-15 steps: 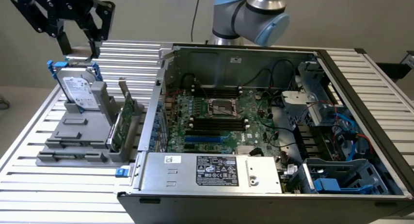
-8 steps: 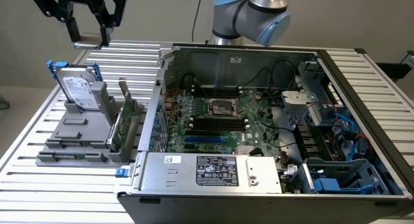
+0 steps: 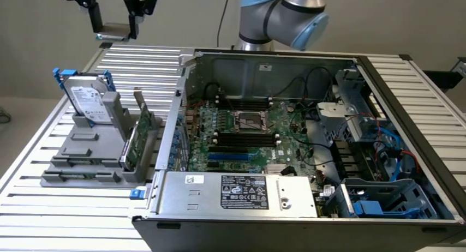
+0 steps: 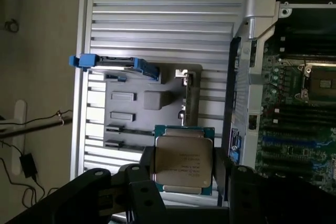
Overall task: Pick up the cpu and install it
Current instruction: 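Pick up the cpu and move it towards the insertion slot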
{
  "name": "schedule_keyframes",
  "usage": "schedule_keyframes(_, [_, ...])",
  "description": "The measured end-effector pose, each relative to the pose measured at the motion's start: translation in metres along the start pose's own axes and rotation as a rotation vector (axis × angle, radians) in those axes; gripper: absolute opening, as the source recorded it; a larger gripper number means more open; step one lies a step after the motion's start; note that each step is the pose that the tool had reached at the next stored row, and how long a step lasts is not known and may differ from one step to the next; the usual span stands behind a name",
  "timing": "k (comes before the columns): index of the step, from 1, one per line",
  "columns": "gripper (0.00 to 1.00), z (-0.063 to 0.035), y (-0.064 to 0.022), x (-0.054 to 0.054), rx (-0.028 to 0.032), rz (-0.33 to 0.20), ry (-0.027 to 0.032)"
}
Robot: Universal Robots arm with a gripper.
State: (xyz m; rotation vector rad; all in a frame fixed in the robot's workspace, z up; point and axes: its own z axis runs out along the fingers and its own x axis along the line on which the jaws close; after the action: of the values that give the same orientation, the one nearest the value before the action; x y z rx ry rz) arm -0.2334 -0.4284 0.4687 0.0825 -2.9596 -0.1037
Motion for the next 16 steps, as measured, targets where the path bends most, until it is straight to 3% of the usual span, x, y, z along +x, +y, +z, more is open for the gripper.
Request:
schedule_keyframes(3, [0.55,-0.0077,-0.0008,-0.013,-0.0026,0.000,0.0082])
schedule_keyframes(7, [0.55,-0.0135,-0.0022,-0.030,-0.0053,0.000,0.0146])
schedule_keyframes(16, [0.55,-0.0213,-0.0055,-0.070,-0.0090,0.000,0.0167])
